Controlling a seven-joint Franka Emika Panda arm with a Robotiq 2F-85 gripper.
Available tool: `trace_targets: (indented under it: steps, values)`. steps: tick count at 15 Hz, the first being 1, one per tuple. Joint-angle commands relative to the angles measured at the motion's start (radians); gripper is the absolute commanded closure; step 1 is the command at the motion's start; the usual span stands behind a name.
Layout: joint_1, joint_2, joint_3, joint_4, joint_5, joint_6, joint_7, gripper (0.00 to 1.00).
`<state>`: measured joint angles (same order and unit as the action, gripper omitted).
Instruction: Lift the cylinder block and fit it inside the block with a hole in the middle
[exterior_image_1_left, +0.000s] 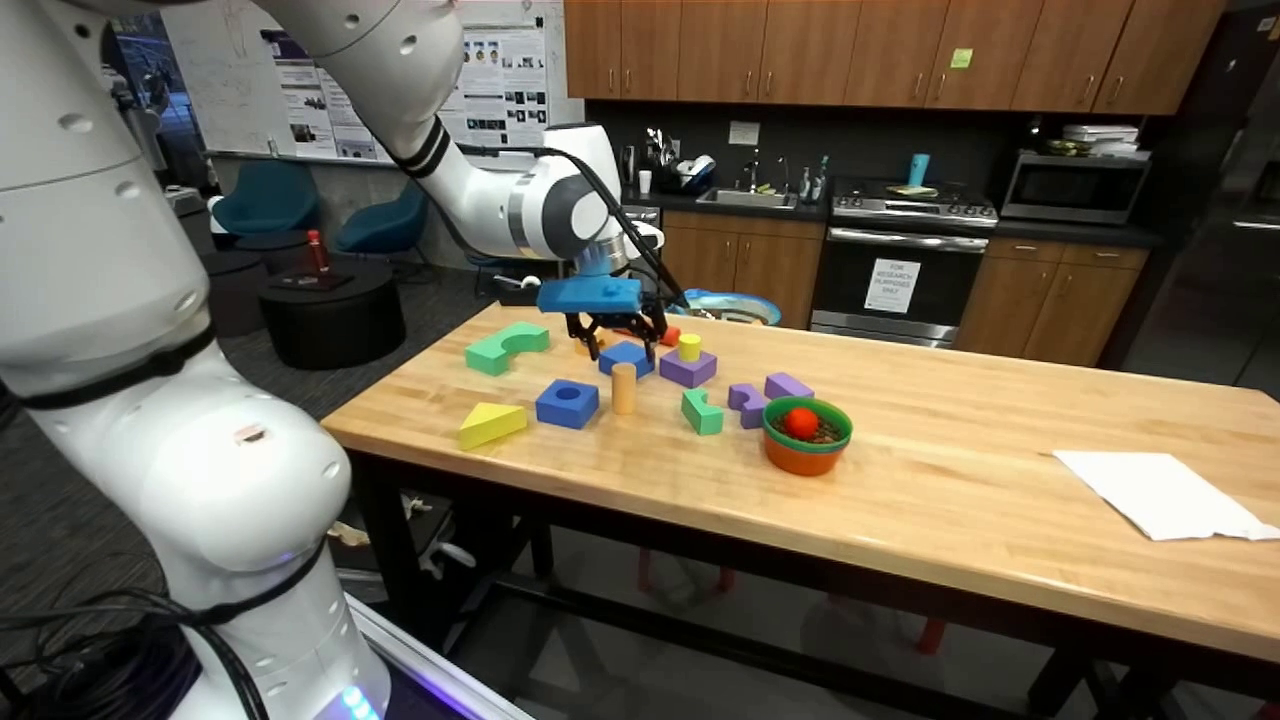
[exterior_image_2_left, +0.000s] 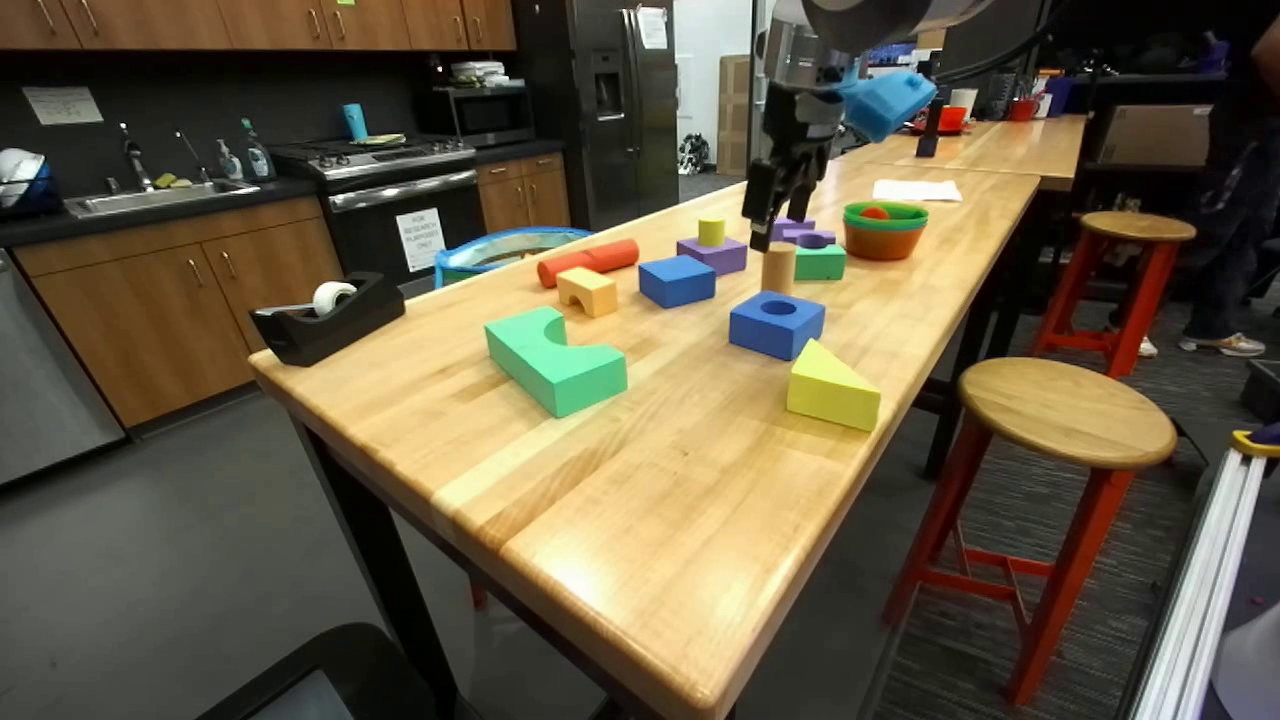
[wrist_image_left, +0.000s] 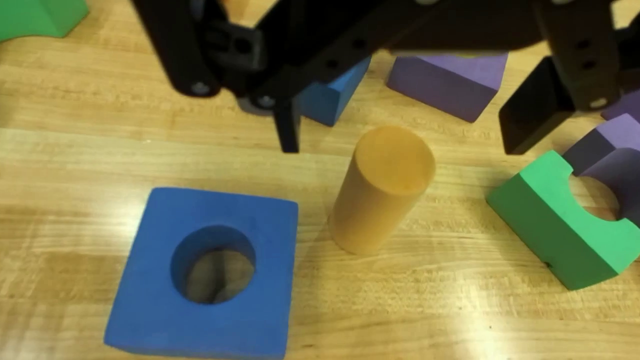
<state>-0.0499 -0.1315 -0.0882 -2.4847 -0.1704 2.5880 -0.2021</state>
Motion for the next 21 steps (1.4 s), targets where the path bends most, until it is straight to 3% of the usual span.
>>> trace_targets:
  steps: [1,11,12,14,21]
  values:
    - [-0.004,0.044,-0.003,0.042,0.033,-0.035,-0.035,0.00]
    - [-0.016,0.071,-0.007,0.055,0.048,-0.065,-0.038,0.00]
    - [-0.018,0.072,-0.007,0.055,0.044,-0.066,-0.038,0.25]
    - [-0.018,0.074,-0.007,0.056,0.044,-0.067,-0.040,0.30]
    - [-0.020,0.076,-0.007,0.055,0.044,-0.070,-0.048,0.84]
